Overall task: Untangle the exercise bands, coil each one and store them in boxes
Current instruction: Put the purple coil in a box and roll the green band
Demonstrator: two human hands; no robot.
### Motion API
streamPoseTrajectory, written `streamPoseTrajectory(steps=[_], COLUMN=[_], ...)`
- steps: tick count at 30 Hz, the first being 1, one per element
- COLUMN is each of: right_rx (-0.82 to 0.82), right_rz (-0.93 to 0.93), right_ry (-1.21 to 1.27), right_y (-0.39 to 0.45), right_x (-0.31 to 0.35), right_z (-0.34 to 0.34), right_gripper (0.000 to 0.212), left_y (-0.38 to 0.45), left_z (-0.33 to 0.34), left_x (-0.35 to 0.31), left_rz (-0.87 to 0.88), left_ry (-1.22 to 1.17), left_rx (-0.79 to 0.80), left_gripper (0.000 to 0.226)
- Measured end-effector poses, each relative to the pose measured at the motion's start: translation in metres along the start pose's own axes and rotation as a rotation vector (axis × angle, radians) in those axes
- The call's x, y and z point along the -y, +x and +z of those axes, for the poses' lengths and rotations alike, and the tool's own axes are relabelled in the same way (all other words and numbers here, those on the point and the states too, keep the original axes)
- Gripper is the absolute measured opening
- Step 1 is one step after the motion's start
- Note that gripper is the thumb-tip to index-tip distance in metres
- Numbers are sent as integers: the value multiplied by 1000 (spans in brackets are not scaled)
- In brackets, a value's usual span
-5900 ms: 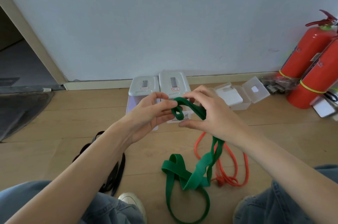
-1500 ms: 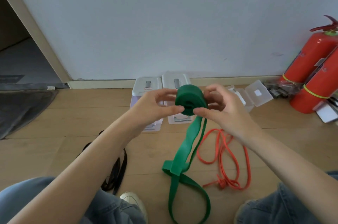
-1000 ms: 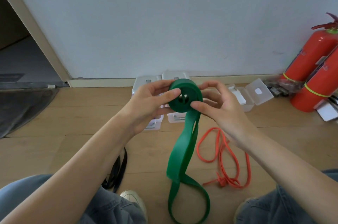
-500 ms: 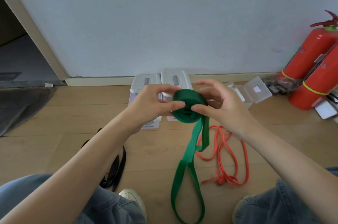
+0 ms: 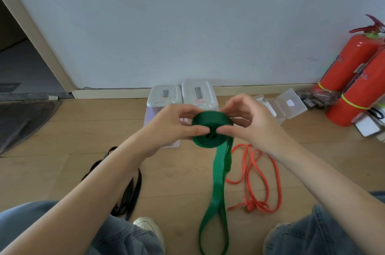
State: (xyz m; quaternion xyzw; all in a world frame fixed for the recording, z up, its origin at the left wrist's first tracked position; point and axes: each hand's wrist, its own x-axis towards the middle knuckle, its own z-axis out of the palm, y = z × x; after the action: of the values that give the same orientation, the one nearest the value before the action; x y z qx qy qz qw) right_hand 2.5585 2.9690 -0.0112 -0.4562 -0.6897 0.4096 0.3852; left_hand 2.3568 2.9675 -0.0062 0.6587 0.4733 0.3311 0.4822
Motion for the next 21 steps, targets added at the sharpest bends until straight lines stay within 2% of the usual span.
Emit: streamPoseTrajectory(steps=[2, 6, 10, 13, 15, 18, 21], right_rx=[-12, -32, -66, -63, -59, 30, 75], right_rz=[29, 58, 58, 43, -4, -99, -108], right_ry=[149, 271, 255, 191, 148, -22, -30], right_y=[-1, -4, -4, -5, -4, -3, -4], right_x=[1, 6, 5, 4, 7, 10, 7], right_z=[-2, 5, 7, 2, -5, -7, 0], right_gripper=[38, 37, 28, 24, 24, 27, 28], left_y=[-1, 1, -1, -1, -1, 0, -1], left_z=[-10, -12, 2, 0, -4, -2, 6], left_x=[-3, -3, 3, 3, -1, -6, -4], left_rz=[-36, -74, -107, -119, -95, -37, -39], left_ry=[-274, -616, -773, -700, -475, -220, -159], left_rx=[-43, -57, -19, 38, 60, 100, 96], left_gripper=[26, 46, 44, 44, 43, 42, 35])
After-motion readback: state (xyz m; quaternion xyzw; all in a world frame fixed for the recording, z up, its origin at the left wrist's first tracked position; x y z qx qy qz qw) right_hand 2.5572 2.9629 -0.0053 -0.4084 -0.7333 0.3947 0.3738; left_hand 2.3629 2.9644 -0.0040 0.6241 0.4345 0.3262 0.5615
